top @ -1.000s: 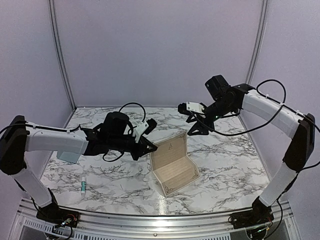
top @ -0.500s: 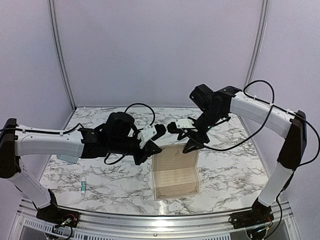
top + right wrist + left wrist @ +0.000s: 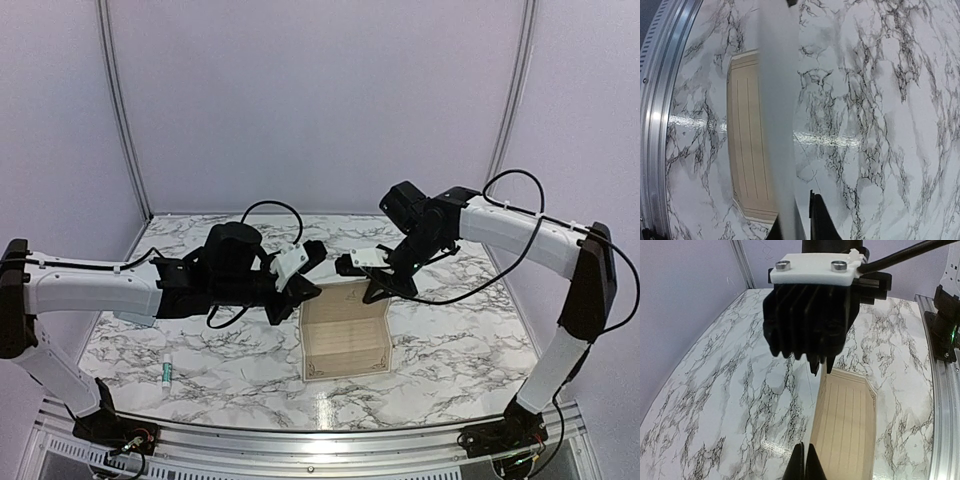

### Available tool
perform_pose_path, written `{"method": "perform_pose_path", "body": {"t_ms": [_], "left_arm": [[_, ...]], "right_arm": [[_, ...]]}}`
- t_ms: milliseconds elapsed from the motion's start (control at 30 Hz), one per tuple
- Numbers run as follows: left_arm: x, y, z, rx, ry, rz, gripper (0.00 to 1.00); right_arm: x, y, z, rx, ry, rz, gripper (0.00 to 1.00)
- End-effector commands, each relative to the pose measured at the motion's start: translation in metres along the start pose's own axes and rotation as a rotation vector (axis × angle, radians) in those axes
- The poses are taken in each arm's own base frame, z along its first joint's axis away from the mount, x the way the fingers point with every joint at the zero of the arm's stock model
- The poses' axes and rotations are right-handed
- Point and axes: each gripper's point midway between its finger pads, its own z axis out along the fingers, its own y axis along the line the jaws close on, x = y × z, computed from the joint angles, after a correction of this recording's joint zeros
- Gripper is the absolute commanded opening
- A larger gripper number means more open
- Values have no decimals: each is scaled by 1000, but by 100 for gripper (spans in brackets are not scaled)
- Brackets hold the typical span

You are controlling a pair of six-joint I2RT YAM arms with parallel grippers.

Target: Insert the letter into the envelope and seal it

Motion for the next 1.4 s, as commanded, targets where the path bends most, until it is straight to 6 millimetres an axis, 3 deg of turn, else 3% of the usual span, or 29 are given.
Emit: {"method": "perform_pose_path", "body": {"t_ms": [0,100,200,300,433,667,833,967,1233,1267,1300,1367], "left_arm": [[0,7,3,-41,-12,-25,0],[4,10,5,-58,-1,-35,2],[7,11,7,-60,7,-36,2],[9,11,8,-62,10,-33,1],[7,14,8,-73,5,-31,1],[6,19,7,-102,-3,-44,3],[13,41,2,-227,-8,-119,35],[26,57,-10,-321,-41,-219,45],[53,45,-23,-292,-129,-409,61],[56,44,-24,-287,-135,-439,70],[60,45,-25,-294,-142,-478,94],[69,51,-28,-313,-145,-564,99]], "right_arm": [[-13,-26,-18,193,-35,1,6],[-16,-35,-25,260,-51,9,7],[-22,-34,-32,280,-83,-2,22],[-26,-30,-34,265,-95,-14,25],[-25,-24,-31,227,-88,-25,23],[-22,-23,-26,199,-72,-29,8],[-30,-24,-31,201,-98,-27,0],[-39,-24,-39,203,-130,-25,0],[-46,-29,-50,234,-144,-20,0],[-47,-30,-51,237,-146,-19,0],[-48,-31,-52,240,-148,-17,0],[-50,-32,-55,246,-150,-15,0]]}}
